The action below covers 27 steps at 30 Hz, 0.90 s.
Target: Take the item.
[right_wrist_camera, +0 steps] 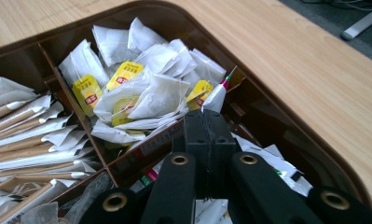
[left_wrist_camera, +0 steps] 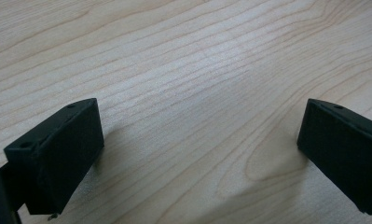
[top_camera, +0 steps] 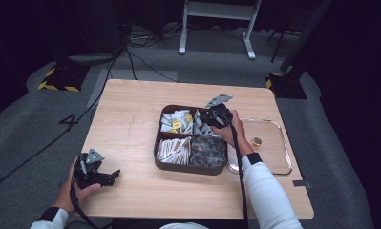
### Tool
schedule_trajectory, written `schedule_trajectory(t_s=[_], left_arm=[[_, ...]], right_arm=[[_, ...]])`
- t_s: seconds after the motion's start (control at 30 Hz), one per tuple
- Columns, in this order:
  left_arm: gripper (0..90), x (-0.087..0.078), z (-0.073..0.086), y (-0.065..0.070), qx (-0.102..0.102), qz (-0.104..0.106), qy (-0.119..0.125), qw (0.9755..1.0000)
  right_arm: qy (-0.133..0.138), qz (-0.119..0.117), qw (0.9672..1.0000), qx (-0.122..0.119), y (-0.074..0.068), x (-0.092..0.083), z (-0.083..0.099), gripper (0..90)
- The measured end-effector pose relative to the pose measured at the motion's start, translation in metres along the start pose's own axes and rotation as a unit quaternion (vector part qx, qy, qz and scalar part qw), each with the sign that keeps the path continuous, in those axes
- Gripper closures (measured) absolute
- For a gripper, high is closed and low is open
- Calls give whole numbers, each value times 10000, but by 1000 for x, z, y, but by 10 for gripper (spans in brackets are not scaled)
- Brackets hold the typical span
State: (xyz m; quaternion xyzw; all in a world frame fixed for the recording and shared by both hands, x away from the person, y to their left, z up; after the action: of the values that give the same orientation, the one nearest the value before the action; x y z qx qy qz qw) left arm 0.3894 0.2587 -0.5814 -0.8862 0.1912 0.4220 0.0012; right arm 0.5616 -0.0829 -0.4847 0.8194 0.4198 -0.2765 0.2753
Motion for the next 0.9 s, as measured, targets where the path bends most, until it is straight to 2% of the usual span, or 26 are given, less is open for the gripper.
schedule_trajectory(t_s=[0.43, 0.9], left_arm=[[5, 0, 0, 0, 7, 8, -17, 10000], [5, 0, 0, 0, 5, 1, 3, 10000]], right_arm=[[327, 63, 9994, -15, 3, -24, -6, 900], [661, 28, 9978, -23, -2, -50, -9, 900]])
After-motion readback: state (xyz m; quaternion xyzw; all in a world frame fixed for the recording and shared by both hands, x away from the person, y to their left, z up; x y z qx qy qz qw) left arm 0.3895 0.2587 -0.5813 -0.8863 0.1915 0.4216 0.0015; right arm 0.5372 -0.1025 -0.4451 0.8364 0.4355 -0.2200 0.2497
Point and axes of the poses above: each handheld gripper's, and its own axes: x roughly forward along the jaws, z roughly out of its underside, y roughly to its right, the point moved 10 cm from there along x, roughly forward along the jaws, and after that the axes turned 12 degrees about -x, right-handed, at the moved point
